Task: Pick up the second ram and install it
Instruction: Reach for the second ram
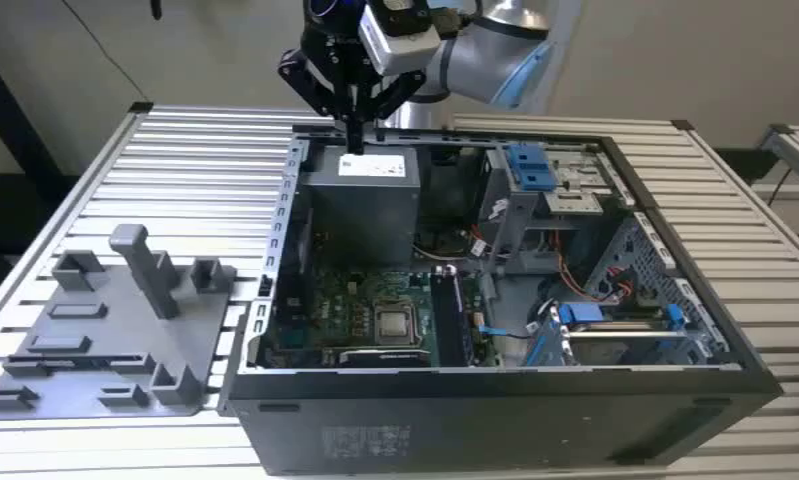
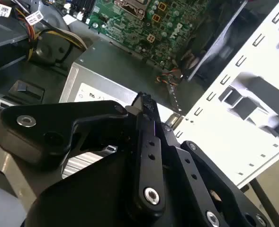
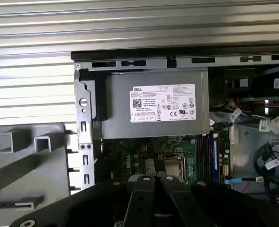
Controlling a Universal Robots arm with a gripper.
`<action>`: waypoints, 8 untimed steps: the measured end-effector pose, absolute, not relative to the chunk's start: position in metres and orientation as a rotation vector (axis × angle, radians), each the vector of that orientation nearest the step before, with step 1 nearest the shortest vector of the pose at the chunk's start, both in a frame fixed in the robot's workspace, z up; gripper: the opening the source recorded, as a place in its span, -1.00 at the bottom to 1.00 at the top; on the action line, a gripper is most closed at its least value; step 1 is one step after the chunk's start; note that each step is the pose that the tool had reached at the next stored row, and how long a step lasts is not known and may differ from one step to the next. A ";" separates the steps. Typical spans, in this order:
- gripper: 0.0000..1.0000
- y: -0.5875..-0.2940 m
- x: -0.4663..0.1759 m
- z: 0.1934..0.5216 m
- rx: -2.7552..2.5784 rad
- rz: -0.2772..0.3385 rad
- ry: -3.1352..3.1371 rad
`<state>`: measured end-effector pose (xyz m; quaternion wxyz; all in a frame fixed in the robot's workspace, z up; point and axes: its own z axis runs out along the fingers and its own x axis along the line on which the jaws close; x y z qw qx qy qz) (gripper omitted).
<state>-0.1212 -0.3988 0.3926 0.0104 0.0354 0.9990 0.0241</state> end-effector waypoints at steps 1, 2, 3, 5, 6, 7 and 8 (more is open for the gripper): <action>-0.79 -0.399 -0.121 0.393 0.110 0.075 3.118; -0.79 -0.399 -0.121 0.393 0.110 0.075 3.118; -0.79 -0.399 -0.121 0.393 0.110 0.075 3.118; -0.79 -0.399 -0.121 0.393 0.110 0.075 3.118; -0.79 -0.399 -0.122 0.393 0.111 0.075 3.118; -0.79 -0.399 -0.122 0.393 0.111 0.075 3.118; -0.79 -0.399 -0.123 0.393 0.111 0.075 3.118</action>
